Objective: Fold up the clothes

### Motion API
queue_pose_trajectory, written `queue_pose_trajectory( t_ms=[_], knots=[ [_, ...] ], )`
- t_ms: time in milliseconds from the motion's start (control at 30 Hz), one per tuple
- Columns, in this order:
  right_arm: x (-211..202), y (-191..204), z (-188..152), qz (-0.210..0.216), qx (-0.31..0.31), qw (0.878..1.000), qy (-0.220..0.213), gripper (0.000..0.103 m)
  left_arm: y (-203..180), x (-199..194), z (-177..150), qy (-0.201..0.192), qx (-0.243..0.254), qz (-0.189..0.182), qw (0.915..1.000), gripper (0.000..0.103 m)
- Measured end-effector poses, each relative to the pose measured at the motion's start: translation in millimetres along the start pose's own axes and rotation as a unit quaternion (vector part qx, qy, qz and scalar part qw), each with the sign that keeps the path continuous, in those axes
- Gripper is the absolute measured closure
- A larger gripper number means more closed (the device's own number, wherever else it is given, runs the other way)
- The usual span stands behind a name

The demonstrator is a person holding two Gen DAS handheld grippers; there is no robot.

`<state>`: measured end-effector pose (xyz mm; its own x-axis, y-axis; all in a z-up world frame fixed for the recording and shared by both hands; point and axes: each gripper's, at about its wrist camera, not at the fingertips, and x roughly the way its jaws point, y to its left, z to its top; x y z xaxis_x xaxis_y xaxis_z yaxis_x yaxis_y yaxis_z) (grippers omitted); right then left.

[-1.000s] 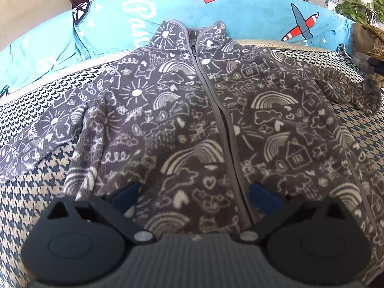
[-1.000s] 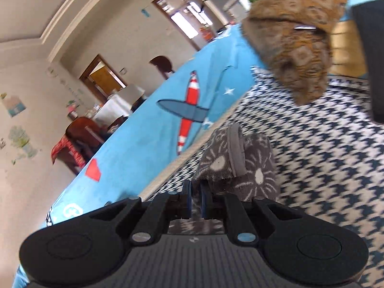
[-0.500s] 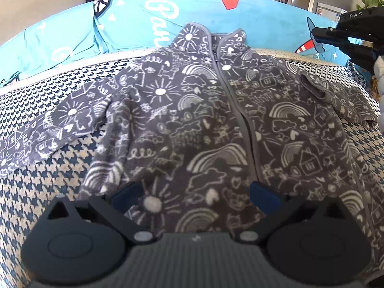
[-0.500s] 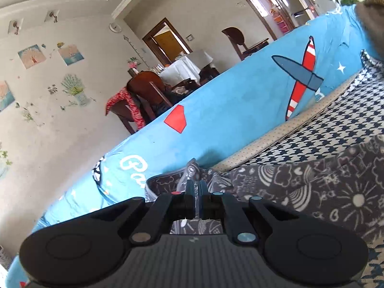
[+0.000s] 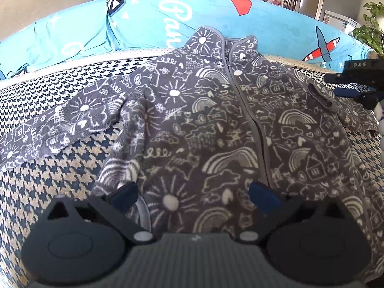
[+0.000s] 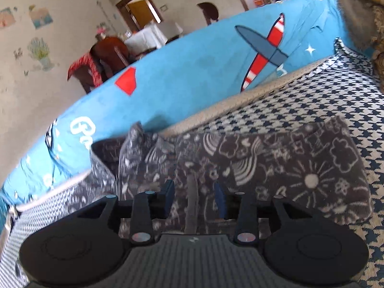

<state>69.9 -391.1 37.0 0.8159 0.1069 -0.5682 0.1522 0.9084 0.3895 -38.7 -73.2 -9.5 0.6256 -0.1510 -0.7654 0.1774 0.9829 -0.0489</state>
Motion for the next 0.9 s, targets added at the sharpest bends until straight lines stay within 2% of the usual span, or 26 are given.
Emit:
queue_pose_trajectory(
  t_ms=[200,400,500,600,767,900],
  knots=[
    [7.7,10.1,-14.0,-0.018,-0.057,0.998,0.024,0.053,-3.4,-0.6,0.6,-0.003,0.007,0.004,1.0,0.0],
    [12.9,17.6,-24.8,-0.048,-0.114,0.992,0.03,0.052,1.0,-4.6,3.6,-0.012,0.004,0.013,0.9998,0.0],
    [14.7,18.8,-28.2,-0.065,-0.136,0.988,0.03,0.057,5.2,-9.1,6.6,-0.023,0.003,0.024,0.9994,0.0],
    [13.8,18.3,-28.9,-0.072,-0.141,0.987,0.025,0.066,9.9,-11.0,8.3,-0.028,-0.001,0.032,0.9991,0.0],
    [7.8,19.3,-24.1,-0.062,-0.12,0.991,0.01,0.09,15.2,-12.0,9.4,-0.032,-0.009,0.044,0.9985,0.0],
    [1.6,30.3,-19.1,-0.051,-0.107,0.993,-0.013,0.091,19.8,-17.3,12.3,-0.05,-0.011,0.062,0.9967,0.0]
  ],
)
